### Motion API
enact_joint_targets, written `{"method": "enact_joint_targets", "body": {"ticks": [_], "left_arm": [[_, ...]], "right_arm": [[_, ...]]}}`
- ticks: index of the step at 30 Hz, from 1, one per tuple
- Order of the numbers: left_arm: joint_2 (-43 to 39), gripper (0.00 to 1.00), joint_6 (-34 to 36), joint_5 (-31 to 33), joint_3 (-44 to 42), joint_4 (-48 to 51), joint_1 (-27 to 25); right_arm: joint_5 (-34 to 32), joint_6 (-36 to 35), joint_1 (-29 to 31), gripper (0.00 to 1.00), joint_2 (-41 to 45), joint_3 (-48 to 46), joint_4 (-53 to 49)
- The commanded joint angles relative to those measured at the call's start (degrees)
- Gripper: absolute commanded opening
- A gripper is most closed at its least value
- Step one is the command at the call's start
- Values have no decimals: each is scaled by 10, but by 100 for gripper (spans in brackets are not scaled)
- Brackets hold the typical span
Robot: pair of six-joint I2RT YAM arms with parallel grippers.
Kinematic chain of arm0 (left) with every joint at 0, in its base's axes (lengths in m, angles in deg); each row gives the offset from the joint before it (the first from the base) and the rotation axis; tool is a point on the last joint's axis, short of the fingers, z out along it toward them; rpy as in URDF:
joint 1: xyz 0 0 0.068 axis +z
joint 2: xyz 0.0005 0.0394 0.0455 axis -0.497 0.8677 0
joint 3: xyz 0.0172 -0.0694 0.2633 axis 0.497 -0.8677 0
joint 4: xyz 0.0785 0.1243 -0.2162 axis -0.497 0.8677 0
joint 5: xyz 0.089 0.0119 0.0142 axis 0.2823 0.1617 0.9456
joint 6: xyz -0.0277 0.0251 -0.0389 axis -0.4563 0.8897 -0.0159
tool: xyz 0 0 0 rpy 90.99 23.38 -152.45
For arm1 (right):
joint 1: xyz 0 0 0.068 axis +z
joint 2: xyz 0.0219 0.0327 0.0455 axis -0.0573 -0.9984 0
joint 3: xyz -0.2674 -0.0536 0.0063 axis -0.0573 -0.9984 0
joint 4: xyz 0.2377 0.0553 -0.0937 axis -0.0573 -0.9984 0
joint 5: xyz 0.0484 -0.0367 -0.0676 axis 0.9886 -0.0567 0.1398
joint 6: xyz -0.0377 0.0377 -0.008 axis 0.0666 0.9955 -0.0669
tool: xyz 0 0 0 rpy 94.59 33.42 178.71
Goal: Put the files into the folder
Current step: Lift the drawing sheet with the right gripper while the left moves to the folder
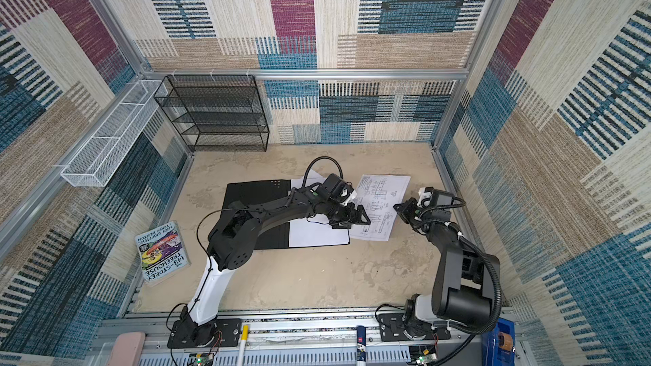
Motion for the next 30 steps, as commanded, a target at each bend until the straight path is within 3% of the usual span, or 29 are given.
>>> {"method": "enact_joint_targets", "body": {"ticks": [1,7,12,18,21,26,30], "left_arm": [[-31,93,22,-51,14,-13,-4],[-126,94,28,-59,-1,-21,-8],[-230,94,89,35,-55,60,3],[-414,96,128,137,-227,95,62],[-513,97,139,165,-311,127,119],[-668,99,194,275,-413,181,192],[-793,99,233,324,-506,131,201]], "right_arm": [[-37,-22,0,0,18,22,-30],[-65,-41,0,0,63,68,-81],[-91,-53,25,0,99,116,-125],[-147,-65,146,0,94,219,-188],[-147,-53,210,0,67,265,-197],[-102,-11,307,0,13,322,-171],[-30,25,316,0,-5,315,-118]]}}
